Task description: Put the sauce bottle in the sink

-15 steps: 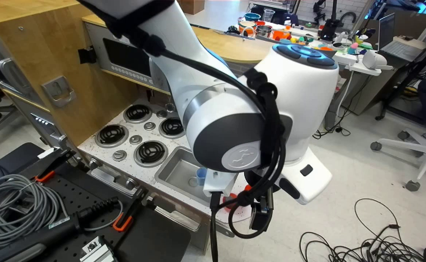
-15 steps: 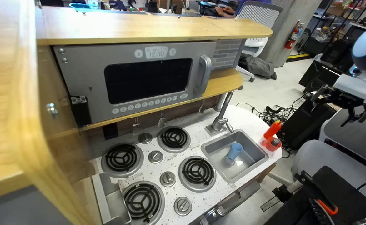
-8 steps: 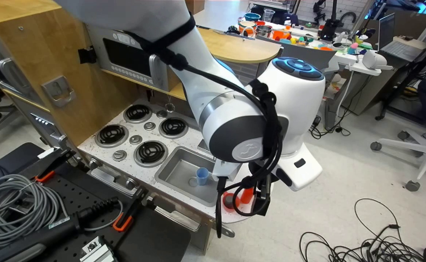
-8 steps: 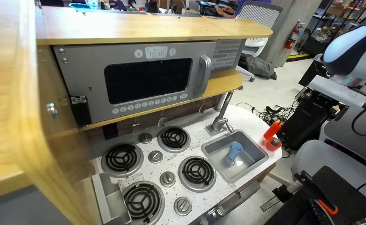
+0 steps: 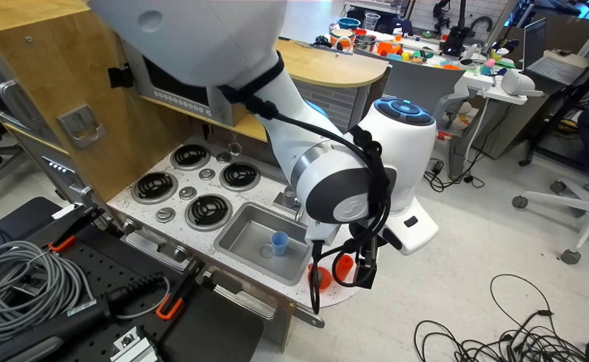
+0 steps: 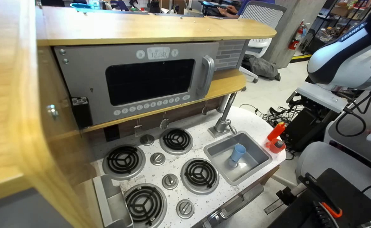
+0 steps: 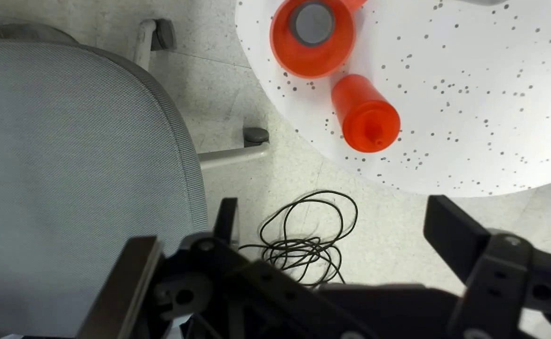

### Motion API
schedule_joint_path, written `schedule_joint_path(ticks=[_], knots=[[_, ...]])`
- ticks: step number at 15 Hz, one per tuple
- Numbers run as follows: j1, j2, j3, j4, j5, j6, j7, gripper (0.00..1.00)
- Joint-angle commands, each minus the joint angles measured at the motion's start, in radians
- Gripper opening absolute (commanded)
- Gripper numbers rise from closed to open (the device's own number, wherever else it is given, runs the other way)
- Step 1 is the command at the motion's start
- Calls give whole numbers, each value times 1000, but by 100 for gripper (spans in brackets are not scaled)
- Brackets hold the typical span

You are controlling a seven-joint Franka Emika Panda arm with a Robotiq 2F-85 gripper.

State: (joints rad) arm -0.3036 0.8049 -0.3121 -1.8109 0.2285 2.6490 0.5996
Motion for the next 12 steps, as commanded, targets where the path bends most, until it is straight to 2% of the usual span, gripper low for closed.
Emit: schedule_joint_path(ticks=[1, 6, 12], knots=[[11, 90, -9, 107, 14, -6, 12, 100], [28, 172, -3, 187, 17, -15, 36, 100], [64, 232, -5, 231, 7, -22, 66, 100]])
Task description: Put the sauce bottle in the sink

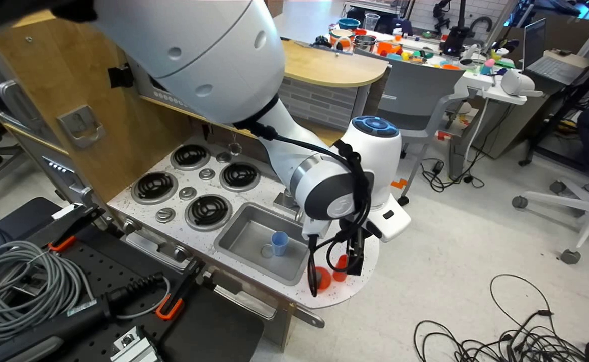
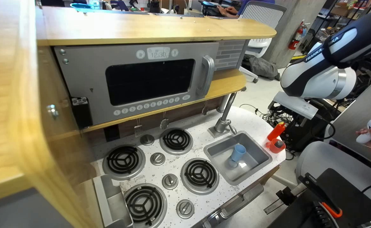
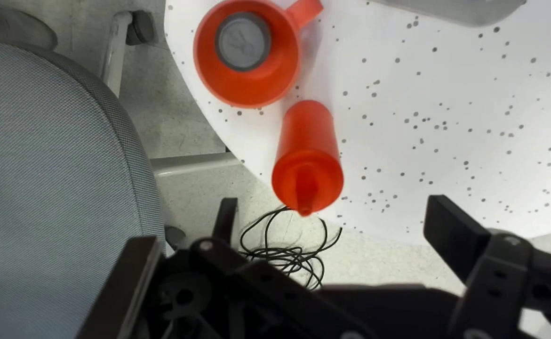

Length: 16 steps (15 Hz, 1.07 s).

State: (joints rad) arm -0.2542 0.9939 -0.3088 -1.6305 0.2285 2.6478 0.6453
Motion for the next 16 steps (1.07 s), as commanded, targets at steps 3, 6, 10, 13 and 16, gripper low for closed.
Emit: schedule_joint_path(ticks=[3, 6, 10, 13, 16], knots=[[23, 63, -13, 67, 4, -24, 26, 88], [26, 84, -27, 96, -5, -41, 33, 58], [24, 84, -30, 109, -2, -59, 40, 27], [24, 66, -28, 97, -1, -78, 54, 13], [57, 33, -25, 50, -16, -46, 39, 13]])
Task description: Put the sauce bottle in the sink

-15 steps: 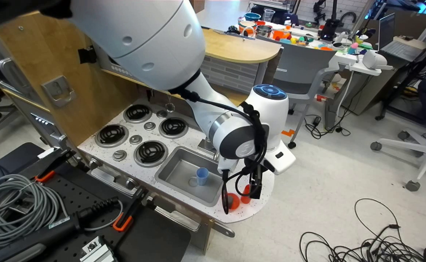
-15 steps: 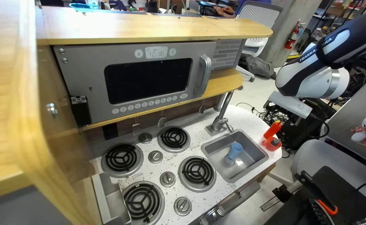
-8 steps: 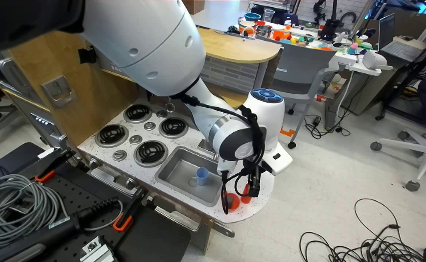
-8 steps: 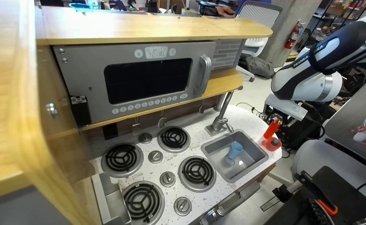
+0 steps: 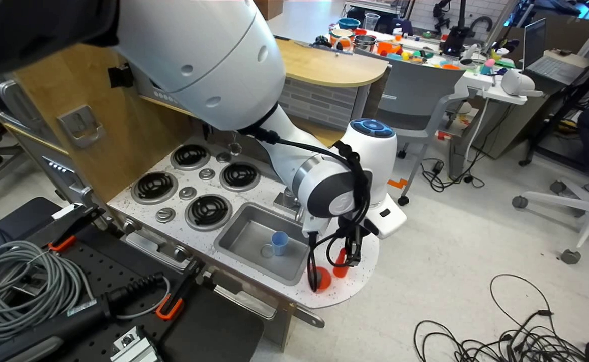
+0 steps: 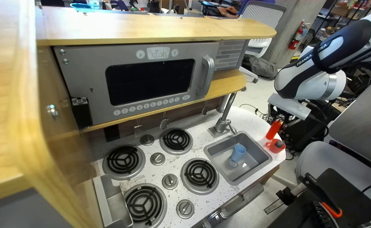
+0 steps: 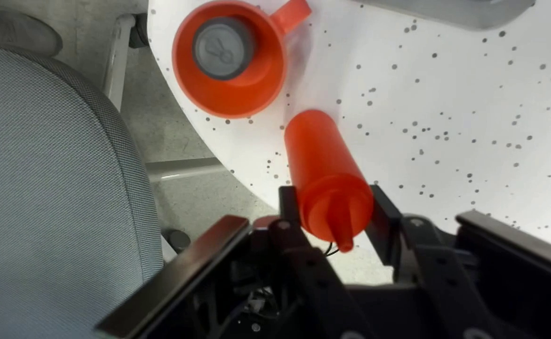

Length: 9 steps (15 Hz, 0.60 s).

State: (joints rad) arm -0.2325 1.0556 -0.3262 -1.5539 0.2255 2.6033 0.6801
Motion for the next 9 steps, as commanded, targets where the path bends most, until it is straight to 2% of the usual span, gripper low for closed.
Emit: schedule_joint_path(ticks=[1, 5, 9], knots=[[52, -42, -6, -49, -17, 17, -1, 13], [115, -69, -19, -107, -22, 68, 9, 13], [144, -125, -12, -202, -17, 107, -20, 13]])
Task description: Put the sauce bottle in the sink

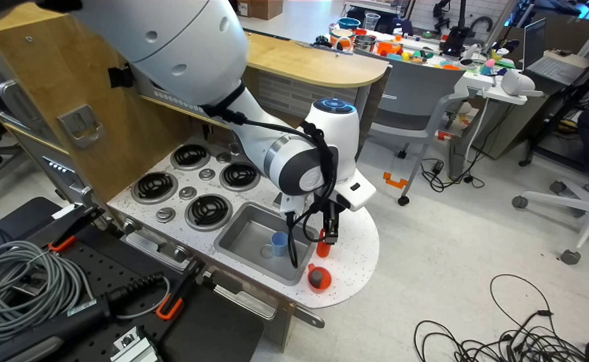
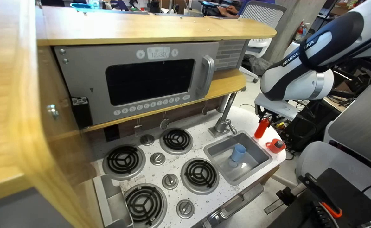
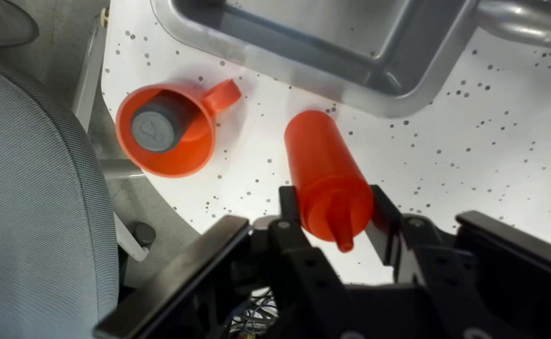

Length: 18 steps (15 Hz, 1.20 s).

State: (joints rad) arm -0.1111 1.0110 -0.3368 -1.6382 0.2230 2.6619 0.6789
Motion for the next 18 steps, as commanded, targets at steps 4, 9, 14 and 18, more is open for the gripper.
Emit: schedule_joint_path(ticks=[4, 9, 14, 18], knots=[[50, -169, 22, -254, -12, 98, -74, 13], [61, -310, 113, -446, -17, 118, -279, 13], [110, -341, 133, -531, -47, 117, -340, 13], [144, -308, 132, -536, -87, 131, -347, 13]])
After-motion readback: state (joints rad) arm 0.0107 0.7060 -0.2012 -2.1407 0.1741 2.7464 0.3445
